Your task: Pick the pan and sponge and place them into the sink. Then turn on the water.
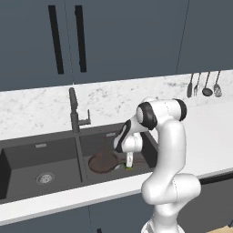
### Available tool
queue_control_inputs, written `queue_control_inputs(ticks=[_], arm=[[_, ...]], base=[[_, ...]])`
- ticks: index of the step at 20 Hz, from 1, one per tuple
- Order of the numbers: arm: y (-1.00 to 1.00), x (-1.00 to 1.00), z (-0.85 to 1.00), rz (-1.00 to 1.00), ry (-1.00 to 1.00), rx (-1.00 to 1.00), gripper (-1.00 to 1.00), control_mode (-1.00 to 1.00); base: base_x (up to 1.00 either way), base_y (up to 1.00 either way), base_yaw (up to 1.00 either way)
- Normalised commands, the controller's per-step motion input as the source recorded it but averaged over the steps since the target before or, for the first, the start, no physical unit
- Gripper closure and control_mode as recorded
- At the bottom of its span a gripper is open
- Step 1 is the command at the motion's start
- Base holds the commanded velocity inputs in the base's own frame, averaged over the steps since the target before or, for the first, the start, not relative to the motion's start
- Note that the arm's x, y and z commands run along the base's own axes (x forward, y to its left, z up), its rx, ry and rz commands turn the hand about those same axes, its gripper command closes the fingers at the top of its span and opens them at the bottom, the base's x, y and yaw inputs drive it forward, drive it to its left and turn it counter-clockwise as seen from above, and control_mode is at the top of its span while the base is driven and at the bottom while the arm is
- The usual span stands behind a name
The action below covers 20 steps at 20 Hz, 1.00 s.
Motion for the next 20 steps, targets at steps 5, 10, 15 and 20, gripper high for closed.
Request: queue_control_inputs(ticks=[5,10,15,20], arm=[[0.0,0.16,0.1,0.02,0.0,-0.02,-1.0,-1.0],[0.0,0.01,0.26,0.01,0.0,0.0,-1.0,-1.0],[0.0,-0.05,0.63,-0.01,0.0,0.01,-1.0,-1.0],[0.0,-0.41,0.62,-0.04,-0.02,0.0,-1.0,-1.0]], base=[[0.0,0.0,0.0],[0.0,0.0,0.0],[0.0,0.0,0.0],[0.0,0.0,0.0]])
